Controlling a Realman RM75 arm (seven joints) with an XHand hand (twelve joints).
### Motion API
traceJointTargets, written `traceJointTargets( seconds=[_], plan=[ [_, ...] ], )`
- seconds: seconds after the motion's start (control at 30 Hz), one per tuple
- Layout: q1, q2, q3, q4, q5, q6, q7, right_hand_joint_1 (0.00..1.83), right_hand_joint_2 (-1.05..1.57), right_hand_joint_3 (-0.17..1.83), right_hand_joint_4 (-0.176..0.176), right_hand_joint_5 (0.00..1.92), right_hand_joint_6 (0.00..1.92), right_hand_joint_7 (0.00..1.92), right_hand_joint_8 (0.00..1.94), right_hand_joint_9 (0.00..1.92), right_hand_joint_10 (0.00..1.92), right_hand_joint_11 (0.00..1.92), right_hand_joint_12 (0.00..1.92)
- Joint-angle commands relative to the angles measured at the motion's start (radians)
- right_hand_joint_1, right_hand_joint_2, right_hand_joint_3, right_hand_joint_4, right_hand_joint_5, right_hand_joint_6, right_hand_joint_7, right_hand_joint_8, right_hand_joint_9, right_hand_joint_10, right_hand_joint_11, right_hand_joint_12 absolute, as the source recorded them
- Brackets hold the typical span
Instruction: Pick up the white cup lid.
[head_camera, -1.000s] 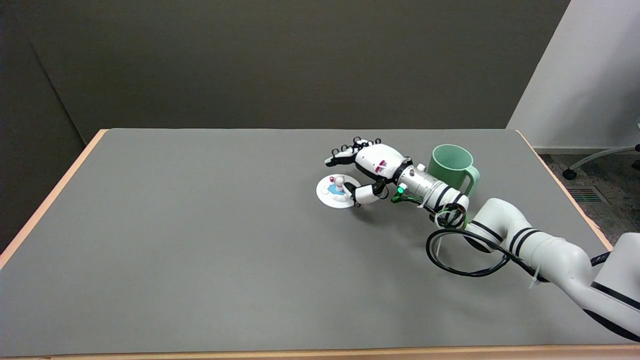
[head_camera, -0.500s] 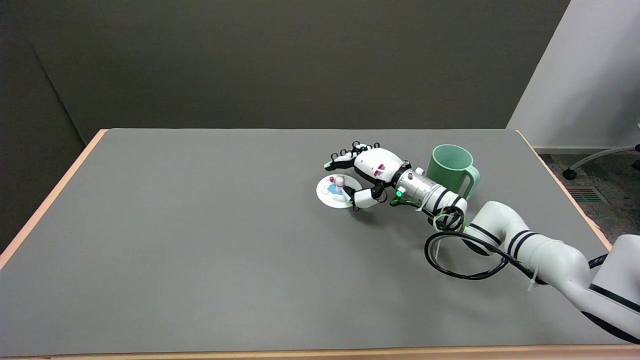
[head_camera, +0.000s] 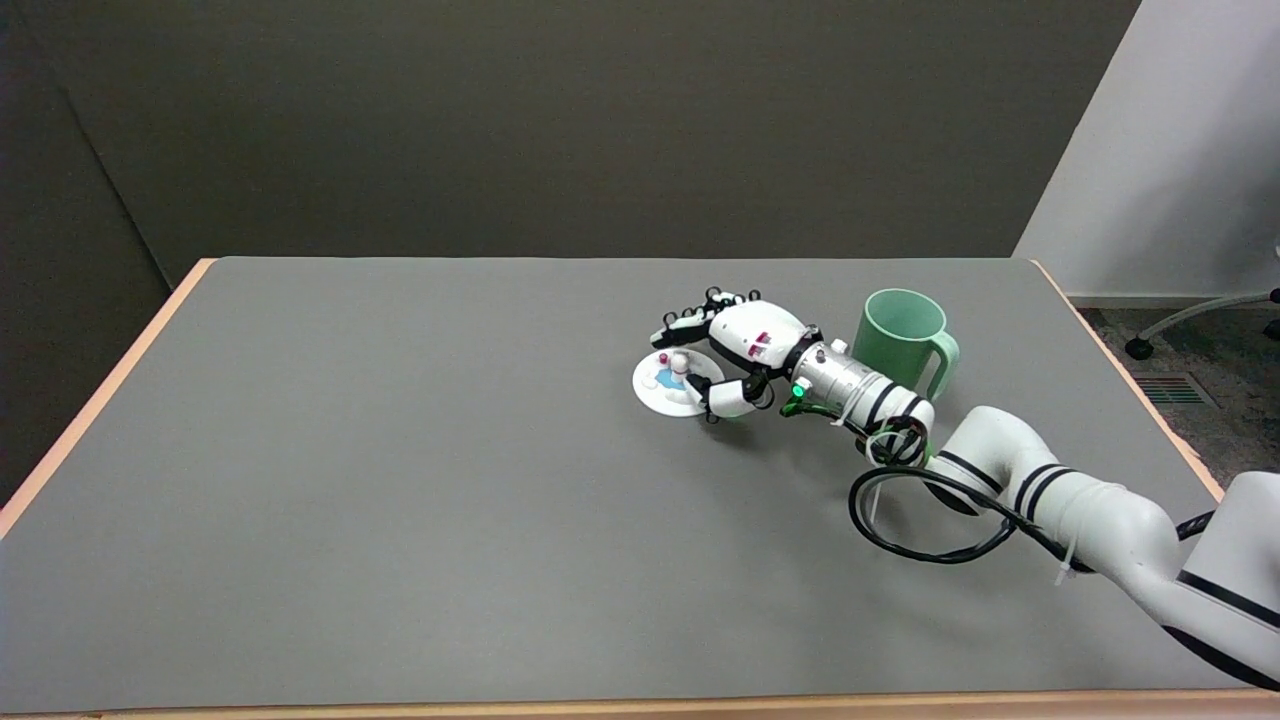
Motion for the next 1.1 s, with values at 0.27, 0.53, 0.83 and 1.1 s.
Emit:
traceJointTargets(
  seconds=[0.27, 0.53, 0.83, 1.1],
  plan=[
    [0.009, -0.002, 0.048, -0.002, -0.043, -0.020, -0.082, 0.86, 1.19, 0.20, 0.164, 0.66, 1.47, 0.64, 0.44, 0.55, 0.49, 0.17, 0.86],
    [-0.011, -0.002, 0.000, 0.002, 0.005, 0.004, 0.000, 0.85, 1.20, 0.20, 0.160, 0.64, 1.49, 0.55, 0.65, 0.45, 0.72, 0.04, 1.05],
    [-0.015, 0.004, 0.006, -0.006, 0.005, 0.025, 0.000, 0.86, 1.19, 0.20, 0.161, 0.66, 1.46, 0.65, 0.62, 0.48, 0.76, 0.04, 1.13],
    [-0.024, 0.008, 0.007, -0.012, 0.005, 0.038, 0.000, 0.86, 1.19, 0.20, 0.164, 0.67, 1.46, 0.68, 0.63, 0.45, 0.86, 0.00, 1.21]
  ],
)
